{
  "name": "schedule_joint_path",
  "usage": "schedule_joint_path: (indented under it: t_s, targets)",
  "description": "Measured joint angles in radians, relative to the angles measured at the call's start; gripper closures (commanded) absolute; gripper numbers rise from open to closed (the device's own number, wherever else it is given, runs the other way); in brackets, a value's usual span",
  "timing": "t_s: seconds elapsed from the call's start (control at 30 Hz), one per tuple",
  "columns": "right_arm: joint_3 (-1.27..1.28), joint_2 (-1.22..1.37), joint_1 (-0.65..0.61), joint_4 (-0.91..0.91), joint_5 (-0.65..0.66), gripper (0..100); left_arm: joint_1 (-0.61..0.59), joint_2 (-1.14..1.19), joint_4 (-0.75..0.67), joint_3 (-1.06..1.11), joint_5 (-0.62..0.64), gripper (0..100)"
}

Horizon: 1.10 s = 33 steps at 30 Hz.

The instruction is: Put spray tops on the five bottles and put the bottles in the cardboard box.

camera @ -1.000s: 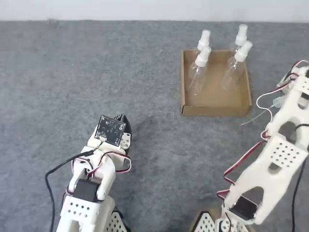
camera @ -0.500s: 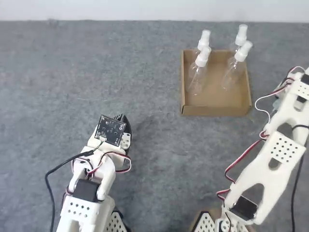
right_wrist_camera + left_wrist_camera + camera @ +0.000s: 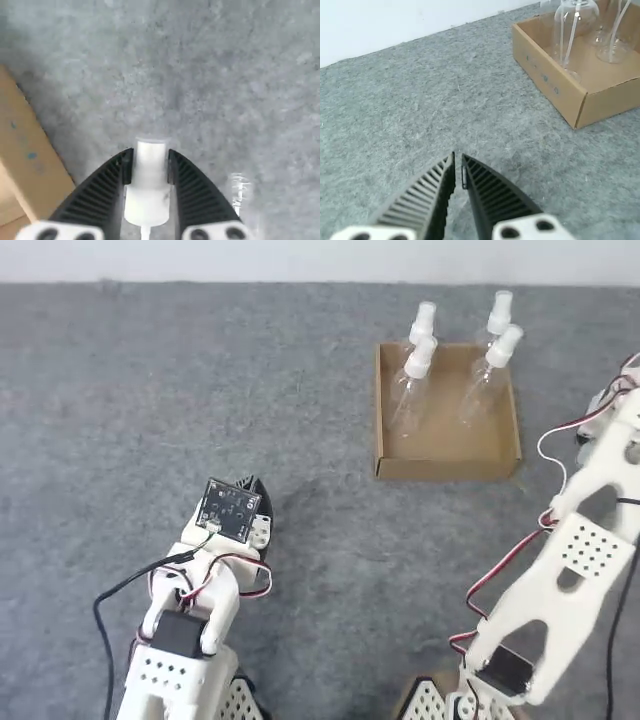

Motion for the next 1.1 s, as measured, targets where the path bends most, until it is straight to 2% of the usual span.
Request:
schedule_joint_path:
  t_s: [0.17,0.3,0.43,0.53,0.67,0.8,0.97,1.1]
  targets:
    - [0.117,-0.095,0.009,0.002,0.046,98.4,0.0,0.0,0.034,0.0,0.0,99]
    - [0.384,-0.304,-0.008,0.002,0.086,98.5,0.002,0.0,0.097,-0.011,0.0,99]
    - [0.651,-0.6,-0.086,0.003,0.091,98.5,0.002,0.0,0.147,-0.043,0.0,99]
    - [0.842,-0.844,-0.206,0.003,0.092,98.5,0.002,0.0,0.187,-0.074,-0.018,99]
    - [1.099,-1.149,-0.433,-0.018,0.051,98.6,-0.015,0.0,0.239,-0.12,-0.049,99]
    - [1.392,-1.364,-0.666,-0.192,-0.038,98.6,-0.087,0.0,0.27,-0.169,-0.051,99]
    - [1.679,-1.396,-0.957,-0.473,-0.106,98.6,-0.114,0.0,0.313,-0.204,-0.051,99]
    - [1.706,-1.307,-1.085,-0.626,-0.166,98.2,-0.121,0.0,0.342,-0.218,-0.051,99]
